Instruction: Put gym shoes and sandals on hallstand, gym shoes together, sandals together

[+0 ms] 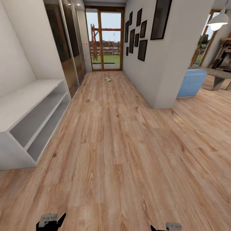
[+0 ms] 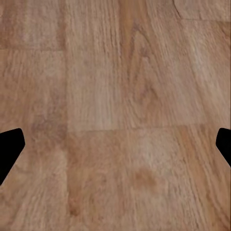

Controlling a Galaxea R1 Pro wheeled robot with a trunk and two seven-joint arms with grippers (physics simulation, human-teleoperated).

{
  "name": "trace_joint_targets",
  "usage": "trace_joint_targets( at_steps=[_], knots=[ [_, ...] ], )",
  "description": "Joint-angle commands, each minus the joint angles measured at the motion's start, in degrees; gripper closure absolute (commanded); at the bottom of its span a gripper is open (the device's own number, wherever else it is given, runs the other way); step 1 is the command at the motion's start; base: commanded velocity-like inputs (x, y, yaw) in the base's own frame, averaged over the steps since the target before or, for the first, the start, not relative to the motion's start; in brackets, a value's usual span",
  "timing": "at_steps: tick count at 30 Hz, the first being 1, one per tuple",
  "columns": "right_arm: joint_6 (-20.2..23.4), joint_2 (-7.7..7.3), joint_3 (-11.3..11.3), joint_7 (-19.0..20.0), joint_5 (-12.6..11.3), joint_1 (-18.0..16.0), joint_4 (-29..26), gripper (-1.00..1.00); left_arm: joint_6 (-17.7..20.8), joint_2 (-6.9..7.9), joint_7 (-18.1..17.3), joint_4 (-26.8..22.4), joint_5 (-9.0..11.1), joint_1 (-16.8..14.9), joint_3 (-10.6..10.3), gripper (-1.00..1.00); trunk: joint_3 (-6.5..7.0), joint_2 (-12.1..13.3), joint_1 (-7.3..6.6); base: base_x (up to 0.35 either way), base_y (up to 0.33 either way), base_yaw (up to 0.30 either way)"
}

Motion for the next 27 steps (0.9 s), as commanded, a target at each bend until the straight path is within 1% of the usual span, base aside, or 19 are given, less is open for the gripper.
trace_joint_targets(
  at_steps=[1,27],
  knots=[
    [0.0,-0.01,-0.3,0.6,-0.6,0.0,0.1,-1.0,0.0,-0.01,-0.6,0.1,0.3,0.0,0.3,-1.0,-0.05,0.0,0.02,0.308,0.124,0.0],
    [0.0,-0.01,-0.3,0.6,-0.6,0.0,0.1,-1.0,0.1,0.01,-0.6,0.1,0.3,0.0,0.3,-1.0,-0.05,0.0,0.02,0.308,0.124,0.0]
  ],
)
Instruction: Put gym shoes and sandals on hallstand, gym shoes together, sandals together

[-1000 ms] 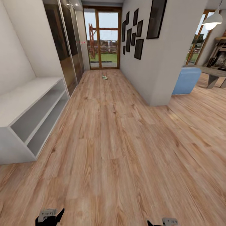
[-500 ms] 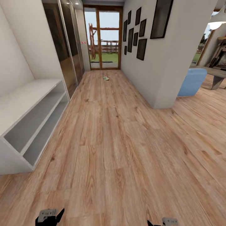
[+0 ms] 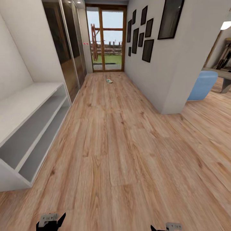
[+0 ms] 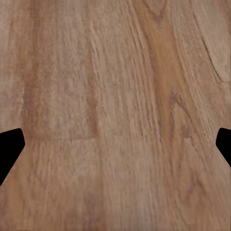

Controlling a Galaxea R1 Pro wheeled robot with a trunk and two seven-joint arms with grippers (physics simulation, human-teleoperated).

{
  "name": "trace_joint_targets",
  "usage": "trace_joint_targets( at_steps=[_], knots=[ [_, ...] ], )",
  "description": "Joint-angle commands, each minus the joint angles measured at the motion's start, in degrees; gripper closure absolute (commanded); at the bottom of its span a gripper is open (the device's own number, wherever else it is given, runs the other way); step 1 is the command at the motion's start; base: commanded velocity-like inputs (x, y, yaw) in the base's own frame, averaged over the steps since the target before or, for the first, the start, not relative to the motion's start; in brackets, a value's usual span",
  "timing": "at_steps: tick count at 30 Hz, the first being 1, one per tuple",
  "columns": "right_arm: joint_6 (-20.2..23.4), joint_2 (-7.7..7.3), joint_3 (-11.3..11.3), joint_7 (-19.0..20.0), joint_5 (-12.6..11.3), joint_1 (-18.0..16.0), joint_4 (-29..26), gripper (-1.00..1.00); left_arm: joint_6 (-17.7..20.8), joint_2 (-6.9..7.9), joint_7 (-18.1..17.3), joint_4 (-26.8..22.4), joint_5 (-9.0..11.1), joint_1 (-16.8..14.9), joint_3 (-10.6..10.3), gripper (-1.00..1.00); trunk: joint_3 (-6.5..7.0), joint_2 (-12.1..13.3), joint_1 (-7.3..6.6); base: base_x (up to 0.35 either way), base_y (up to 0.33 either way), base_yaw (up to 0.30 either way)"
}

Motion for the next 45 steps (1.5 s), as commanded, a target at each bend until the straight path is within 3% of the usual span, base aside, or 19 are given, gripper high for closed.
trace_joint_targets(
  at_steps=[1,21,25,27,30,35,39,40,44,45],
  knots=[
    [0.0,-0.01,-0.3,0.6,-0.6,0.0,0.1,-1.0,0.0,-0.01,-0.6,0.1,0.3,0.0,0.3,-1.0,-0.05,0.0,0.02,0.308,0.124,0.0],
    [-0.2,0.06,-0.4,-0.6,-0.9,0.0,-0.3,-1.0,0.0,-0.06,-0.6,0.1,0.2,0.0,0.3,-1.0,-0.05,0.0,0.02,0.308,0.124,0.0],
    [-0.5,-0.67,-0.5,-5.5,-0.9,0.0,-1.6,-1.0,0.0,-0.1,-0.6,0.1,0.2,0.0,0.2,-1.0,-0.05,0.0,0.02,0.309,0.122,0.0],
    [-1.3,-1.93,-0.3,-11.3,-0.9,0.0,-2.7,-1.0,0.0,-0.11,-0.6,0.1,0.3,0.0,0.2,-1.0,-0.05,0.0,0.02,0.317,0.086,0.0],
    [-3.9,-2.99,-0.1,-16.8,-0.8,0.0,-3.4,-1.0,0.0,-0.12,-0.6,0.1,0.4,0.0,0.2,-1.0,-0.05,0.0,0.02,0.327,0.038,0.0],
    [-7.1,-4.02,0.1,-19.0,-0.6,0.0,-3.7,-1.0,0.0,-0.12,-0.6,0.1,0.3,0.0,0.2,-1.0,-0.05,0.0,0.02,0.334,0.01,0.0],
    [-7.8,-4.44,3.2,-19.3,0.9,0.0,-4.2,-1.0,0.0,-0.16,-0.6,0.2,0.4,0.0,0.2,-1.0,-0.05,0.0,0.02,0.337,0.002,0.0],
    [-7.9,-4.52,6.5,-19.4,1.9,0.0,-4.9,-1.0,0.0,-0.14,-0.6,0.2,0.4,0.0,0.2,-1.0,-0.05,0.0,0.02,0.337,0.0,0.0],
    [-8.0,-4.57,10.6,-19.5,2.6,0.0,-5.2,-1.0,0.0,-0.12,-0.6,0.2,0.4,0.0,0.2,-1.0,-0.05,0.0,0.02,0.337,0.0,0.0],
    [-8.0,-4.58,10.8,-19.5,2.6,0.0,-5.2,-1.0,0.0,-0.12,-0.6,0.2,0.4,0.0,0.2,-1.0,-0.05,0.0,0.02,0.337,0.0,0.0]
  ],
)
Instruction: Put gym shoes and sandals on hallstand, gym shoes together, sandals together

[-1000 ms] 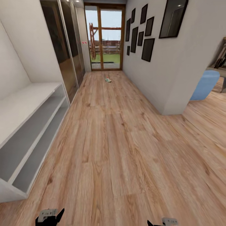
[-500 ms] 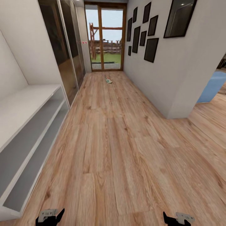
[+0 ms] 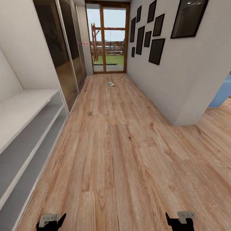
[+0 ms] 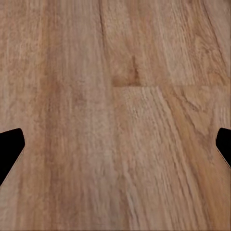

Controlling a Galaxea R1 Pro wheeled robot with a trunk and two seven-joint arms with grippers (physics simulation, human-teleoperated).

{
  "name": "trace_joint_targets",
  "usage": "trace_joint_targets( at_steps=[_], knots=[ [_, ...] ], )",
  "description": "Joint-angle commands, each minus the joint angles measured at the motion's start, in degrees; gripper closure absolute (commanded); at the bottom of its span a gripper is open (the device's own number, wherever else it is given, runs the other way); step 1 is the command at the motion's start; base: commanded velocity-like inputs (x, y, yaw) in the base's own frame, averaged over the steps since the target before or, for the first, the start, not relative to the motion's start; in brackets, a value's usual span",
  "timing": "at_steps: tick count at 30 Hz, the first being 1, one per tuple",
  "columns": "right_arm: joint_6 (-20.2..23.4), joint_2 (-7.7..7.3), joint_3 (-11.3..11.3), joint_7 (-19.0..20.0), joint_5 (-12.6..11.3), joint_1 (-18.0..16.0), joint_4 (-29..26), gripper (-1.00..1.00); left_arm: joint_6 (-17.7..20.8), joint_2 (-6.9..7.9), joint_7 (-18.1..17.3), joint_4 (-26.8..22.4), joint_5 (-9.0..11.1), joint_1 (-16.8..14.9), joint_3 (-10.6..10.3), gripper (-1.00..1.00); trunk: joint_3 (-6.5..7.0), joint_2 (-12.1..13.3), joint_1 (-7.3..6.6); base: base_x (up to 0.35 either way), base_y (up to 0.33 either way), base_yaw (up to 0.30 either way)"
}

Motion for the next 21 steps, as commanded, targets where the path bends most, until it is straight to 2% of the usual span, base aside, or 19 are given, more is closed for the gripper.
trace_joint_targets(
  at_steps=[1,21],
  knots=[
    [-0.2,-0.03,0.6,0.1,-0.3,0.0,0.0,-1.0,0.1,0.0,-0.6,0.1,0.3,0.0,0.3,-1.0,-0.05,0.0,0.03,0.337,0.0,0.0],
    [-0.1,0.24,0.7,-0.4,-0.6,0.0,-0.2,-1.0,0.1,-0.17,-0.5,0.1,0.4,0.0,0.3,-1.0,-0.05,0.0,0.03,0.337,0.0,0.0]
  ],
)
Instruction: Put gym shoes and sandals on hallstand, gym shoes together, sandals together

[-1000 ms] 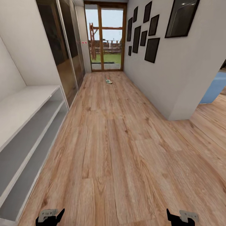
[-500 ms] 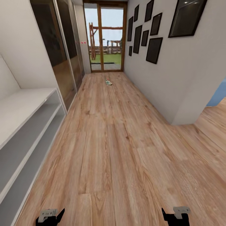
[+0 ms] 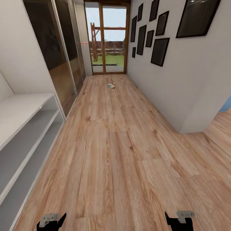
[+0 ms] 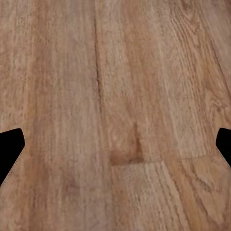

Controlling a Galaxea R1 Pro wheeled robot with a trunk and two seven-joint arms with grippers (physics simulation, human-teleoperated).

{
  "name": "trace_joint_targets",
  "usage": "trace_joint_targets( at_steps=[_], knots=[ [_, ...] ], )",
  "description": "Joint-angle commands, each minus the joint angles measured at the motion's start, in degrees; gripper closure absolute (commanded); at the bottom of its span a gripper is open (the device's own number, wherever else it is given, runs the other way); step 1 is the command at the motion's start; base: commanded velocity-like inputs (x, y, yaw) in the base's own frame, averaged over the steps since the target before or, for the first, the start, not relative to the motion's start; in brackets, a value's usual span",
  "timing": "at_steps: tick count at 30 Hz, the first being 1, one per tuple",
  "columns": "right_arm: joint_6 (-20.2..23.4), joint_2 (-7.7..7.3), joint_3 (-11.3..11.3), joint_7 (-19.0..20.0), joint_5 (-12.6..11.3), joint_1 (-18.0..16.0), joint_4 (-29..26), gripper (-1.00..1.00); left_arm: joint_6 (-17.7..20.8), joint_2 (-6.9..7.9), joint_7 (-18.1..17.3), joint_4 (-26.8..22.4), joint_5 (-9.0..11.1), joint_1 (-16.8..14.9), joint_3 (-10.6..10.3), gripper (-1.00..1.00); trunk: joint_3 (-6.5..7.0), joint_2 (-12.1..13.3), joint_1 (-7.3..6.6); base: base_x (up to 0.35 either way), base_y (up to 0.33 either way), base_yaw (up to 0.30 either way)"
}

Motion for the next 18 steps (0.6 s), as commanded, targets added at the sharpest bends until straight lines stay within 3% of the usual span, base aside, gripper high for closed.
trace_joint_targets(
  at_steps=[1,10,18],
  knots=[
    [-0.2,-0.05,0.4,0.0,-0.4,0.0,0.1,-1.0,0.0,-0.04,-0.6,0.1,0.3,0.0,0.3,-1.0,-0.05,0.0,0.03,0.338,0.0,0.0],
    [-0.2,-0.01,0.4,0.0,-0.4,0.0,0.2,-1.0,0.0,-0.42,-0.6,0.1,0.1,0.0,0.3,-1.0,-0.05,0.0,0.03,0.339,0.0,0.012],
    [-0.2,-0.21,0.4,0.0,-0.4,0.0,0.1,-1.0,0.0,-0.45,-0.6,0.1,0.1,0.0,0.3,-1.0,-0.05,0.0,0.03,0.339,0.0,0.149]
  ],
)
